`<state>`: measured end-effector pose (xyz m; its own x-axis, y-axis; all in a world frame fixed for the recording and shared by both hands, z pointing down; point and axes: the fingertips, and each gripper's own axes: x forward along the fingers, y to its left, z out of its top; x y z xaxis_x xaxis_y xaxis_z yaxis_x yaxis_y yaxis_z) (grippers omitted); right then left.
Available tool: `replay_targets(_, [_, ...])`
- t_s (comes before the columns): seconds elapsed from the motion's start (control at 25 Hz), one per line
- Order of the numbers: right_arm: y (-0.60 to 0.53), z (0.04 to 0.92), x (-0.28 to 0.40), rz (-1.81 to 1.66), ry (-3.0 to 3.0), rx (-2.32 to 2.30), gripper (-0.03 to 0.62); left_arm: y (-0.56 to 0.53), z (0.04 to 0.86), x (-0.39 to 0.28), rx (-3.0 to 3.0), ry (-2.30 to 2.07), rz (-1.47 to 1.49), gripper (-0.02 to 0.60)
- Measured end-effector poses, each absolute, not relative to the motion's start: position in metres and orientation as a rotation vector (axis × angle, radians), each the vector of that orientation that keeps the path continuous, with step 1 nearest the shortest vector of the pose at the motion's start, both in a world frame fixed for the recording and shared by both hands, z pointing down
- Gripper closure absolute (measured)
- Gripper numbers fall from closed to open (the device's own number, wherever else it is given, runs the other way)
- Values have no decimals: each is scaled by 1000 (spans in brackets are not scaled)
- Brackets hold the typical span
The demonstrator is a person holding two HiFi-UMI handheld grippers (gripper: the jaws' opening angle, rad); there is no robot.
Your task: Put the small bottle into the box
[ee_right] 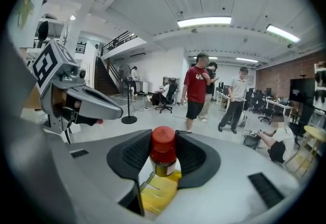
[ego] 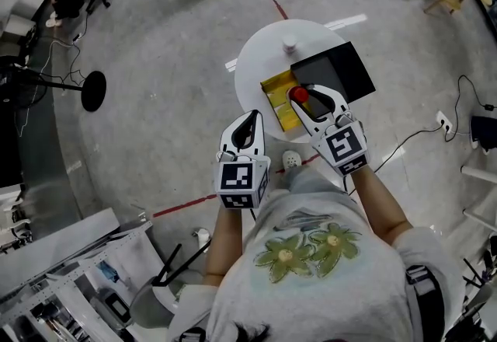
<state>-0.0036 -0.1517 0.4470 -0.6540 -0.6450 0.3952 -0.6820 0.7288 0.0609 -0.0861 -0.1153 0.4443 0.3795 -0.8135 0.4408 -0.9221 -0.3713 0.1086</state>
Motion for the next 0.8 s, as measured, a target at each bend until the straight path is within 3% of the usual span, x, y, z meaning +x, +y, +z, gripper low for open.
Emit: replay_targets(0.8, [-167,492,-3,190,-2490,935,445,-131,463,-87,2247,-1527,474,588])
